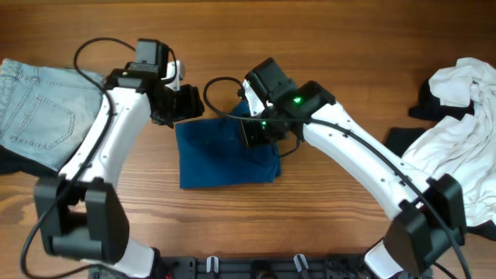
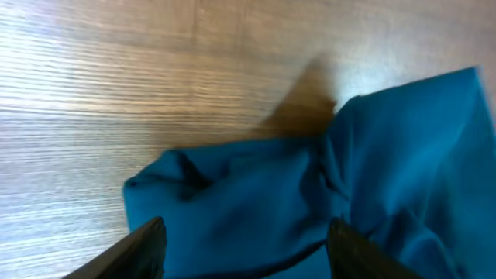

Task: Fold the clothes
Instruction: 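Grasp the folded shirt with the left gripper and lift it left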

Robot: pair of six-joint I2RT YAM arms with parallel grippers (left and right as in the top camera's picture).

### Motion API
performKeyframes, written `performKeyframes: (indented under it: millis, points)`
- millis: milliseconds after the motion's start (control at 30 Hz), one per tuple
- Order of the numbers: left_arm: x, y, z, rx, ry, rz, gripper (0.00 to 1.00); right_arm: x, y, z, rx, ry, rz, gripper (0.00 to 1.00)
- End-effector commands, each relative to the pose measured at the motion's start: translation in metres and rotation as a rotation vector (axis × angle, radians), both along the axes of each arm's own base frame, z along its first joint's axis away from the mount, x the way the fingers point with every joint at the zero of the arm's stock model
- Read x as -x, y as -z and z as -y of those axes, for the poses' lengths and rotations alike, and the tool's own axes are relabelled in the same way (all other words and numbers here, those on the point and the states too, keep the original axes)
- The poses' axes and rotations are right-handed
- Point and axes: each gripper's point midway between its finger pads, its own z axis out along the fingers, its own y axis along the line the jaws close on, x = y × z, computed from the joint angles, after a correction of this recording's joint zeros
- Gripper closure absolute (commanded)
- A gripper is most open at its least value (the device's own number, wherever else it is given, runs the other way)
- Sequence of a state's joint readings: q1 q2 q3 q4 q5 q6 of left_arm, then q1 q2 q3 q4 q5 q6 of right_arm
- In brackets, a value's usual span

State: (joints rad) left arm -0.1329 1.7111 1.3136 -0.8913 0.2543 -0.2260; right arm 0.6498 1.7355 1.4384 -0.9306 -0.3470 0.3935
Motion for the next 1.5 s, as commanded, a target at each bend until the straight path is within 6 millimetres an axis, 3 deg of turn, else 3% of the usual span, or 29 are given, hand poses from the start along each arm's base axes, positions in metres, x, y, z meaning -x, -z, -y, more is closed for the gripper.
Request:
performKeyframes:
  millis: [0, 133, 200, 300, 367, 400, 467, 567, 667, 733, 800, 900, 1000, 1200, 1367, 1400, 1433, 1467]
  points:
    - [0.006, 0.041, 0.006, -0.015, 0.048, -0.106, 0.34, 0.005, 0.064, 0.021, 0.163, 0.048, -0.099, 0.88]
    - [0.025, 0.077, 0.002, -0.042, 0.047, -0.259, 0.28, -0.004, 0.110, 0.059, 0.365, 0.179, -0.123, 0.91]
    - [0.046, 0.091, -0.002, -0.061, 0.046, -0.376, 0.28, -0.014, 0.119, 0.080, 0.444, 0.239, -0.108, 0.92]
    - [0.074, 0.093, -0.008, -0.088, 0.031, -0.507, 0.23, -0.052, 0.115, 0.109, 0.524, 0.306, 0.036, 0.92]
    - [0.088, 0.086, -0.008, -0.089, -0.023, -0.575, 0.12, -0.082, 0.109, 0.110, 0.481, 0.254, 0.133, 0.91]
    - [0.091, 0.082, -0.006, -0.072, -0.040, -0.593, 0.01, -0.090, 0.104, 0.109, 0.457, 0.232, 0.151, 0.91]
    - [0.088, 0.068, 0.004, -0.008, -0.041, -0.560, 0.00, -0.098, 0.091, 0.109, 0.436, 0.219, 0.164, 0.91]
    - [0.065, 0.046, -0.002, -0.018, -0.067, -0.420, 0.00, -0.091, 0.060, 0.112, 0.440, 0.264, 0.132, 0.91]
    - [0.022, 0.014, 0.000, 0.021, -0.067, -0.164, 0.00, -0.066, 0.030, 0.111, 0.382, 0.340, 0.044, 0.83]
    - [-0.001, -0.004, 0.021, 0.106, 0.046, -0.014, 0.00, -0.044, 0.024, 0.090, 0.265, 0.296, -0.063, 0.75]
    - [-0.005, -0.009, 0.044, 0.186, 0.219, 0.055, 0.00, -0.028, 0.027, 0.077, 0.204, 0.261, -0.142, 0.71]
    - [0.006, 0.004, 0.067, 0.260, 0.438, 0.067, 0.00, -0.012, 0.040, 0.073, 0.210, 0.240, -0.198, 0.68]
    - [0.009, 0.028, 0.072, 0.259, 0.536, 0.048, 0.00, -0.005, 0.046, 0.077, 0.227, 0.264, -0.231, 0.64]
    - [0.013, 0.093, 0.079, 0.299, 0.551, -0.077, 0.00, -0.004, 0.046, 0.077, 0.230, 0.282, -0.240, 0.60]
    - [0.045, 0.120, 0.100, 0.403, 0.561, -0.236, 0.01, -0.004, 0.046, 0.078, 0.230, 0.282, -0.239, 0.60]
    - [0.053, 0.121, 0.103, 0.403, 0.567, -0.269, 0.05, -0.005, 0.046, 0.077, 0.228, 0.282, -0.238, 0.60]
    - [0.058, 0.121, 0.106, 0.402, 0.576, -0.288, 0.18, -0.005, 0.046, 0.077, 0.228, 0.281, -0.237, 0.60]
    - [0.063, 0.122, 0.111, 0.396, 0.595, -0.295, 0.49, -0.005, 0.046, 0.077, 0.228, 0.281, -0.237, 0.60]
